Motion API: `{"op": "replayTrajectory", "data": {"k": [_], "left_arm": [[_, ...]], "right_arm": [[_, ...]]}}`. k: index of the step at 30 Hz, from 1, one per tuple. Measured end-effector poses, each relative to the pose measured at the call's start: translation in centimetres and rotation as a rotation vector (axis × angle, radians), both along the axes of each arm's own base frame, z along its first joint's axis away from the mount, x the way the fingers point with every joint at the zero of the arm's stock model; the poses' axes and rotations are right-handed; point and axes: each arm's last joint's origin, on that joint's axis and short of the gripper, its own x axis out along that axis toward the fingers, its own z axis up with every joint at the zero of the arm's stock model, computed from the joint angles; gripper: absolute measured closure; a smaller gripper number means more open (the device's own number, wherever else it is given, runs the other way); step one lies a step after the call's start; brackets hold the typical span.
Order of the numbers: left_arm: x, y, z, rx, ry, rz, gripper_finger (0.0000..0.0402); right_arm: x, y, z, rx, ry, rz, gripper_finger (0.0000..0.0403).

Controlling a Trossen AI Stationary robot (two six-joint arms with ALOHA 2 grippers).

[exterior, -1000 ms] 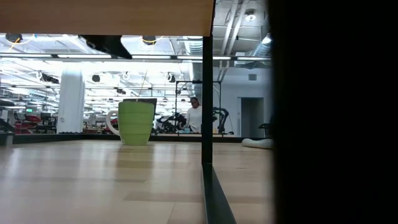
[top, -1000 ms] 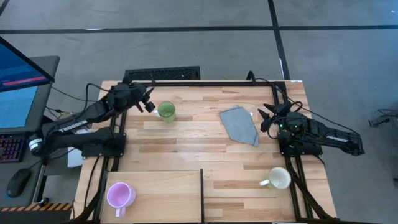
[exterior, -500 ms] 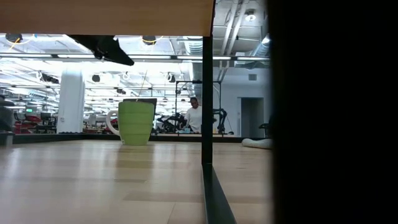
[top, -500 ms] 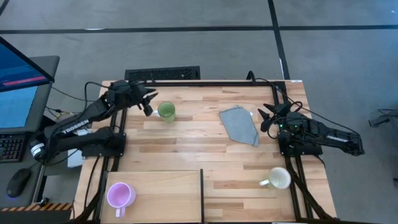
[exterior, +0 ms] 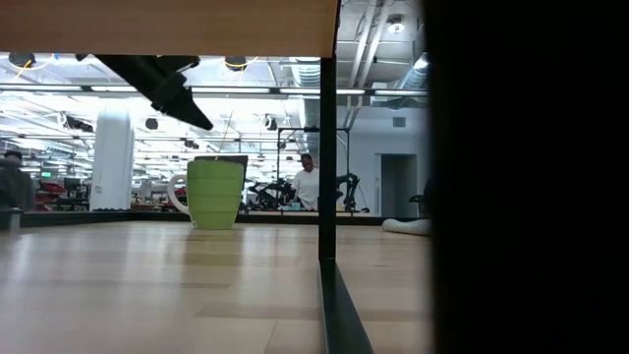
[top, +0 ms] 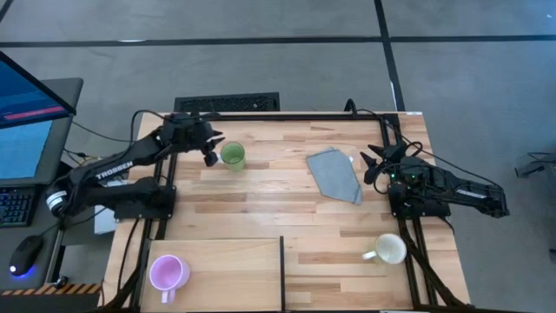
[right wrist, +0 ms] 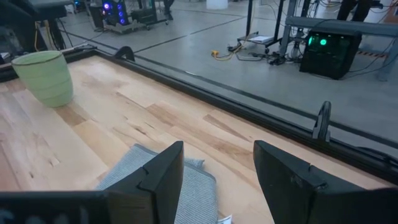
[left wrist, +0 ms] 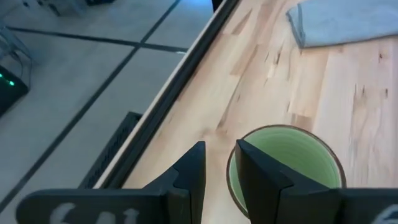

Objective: Stack small to large cups/mugs on shelf
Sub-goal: Put the green mug on the shelf

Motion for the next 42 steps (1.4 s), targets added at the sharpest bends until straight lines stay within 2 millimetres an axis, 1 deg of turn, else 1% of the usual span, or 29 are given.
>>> {"op": "replayTrajectory", "data": {"k": [6, 14, 19, 23, 27, 32, 42], "left_arm": [[-0.3, 0.0, -0.7, -0.023, 0.081, 0.059, 0.0321], [-1.1, -0.6, -1.9, -0.157, 0.185, 0.108, 0.0321], [-1.3, -0.8, -2.3, -0.220, 0.199, 0.144, 0.0321], [-1.5, -0.7, -2.3, -0.213, 0.202, 0.210, 0.0321], [-1.5, -0.7, -2.3, -0.223, 0.204, 0.205, 0.0321], [-1.2, -0.5, -2.8, -0.245, 0.232, 0.201, 0.0321], [0.2, 0.4, -4.8, -0.287, 0.312, 0.185, 0.0321]], "right_arm": [[0.0, 0.0, 0.0, 0.000, -0.001, 0.000, 0.0187], [0.0, 0.0, 0.0, 0.001, -0.001, 0.000, 0.0187], [0.0, 0.0, 0.0, 0.001, -0.001, 0.000, 0.0187], [0.0, 0.0, 0.0, 0.001, -0.001, 0.002, 0.0187], [0.0, 0.0, 0.0, 0.001, -0.001, 0.002, 0.0187], [0.0, 0.0, 0.0, 0.001, -0.001, 0.002, 0.0187], [0.0, 0.0, 0.0, 0.001, 0.000, 0.002, 0.0187]]}}
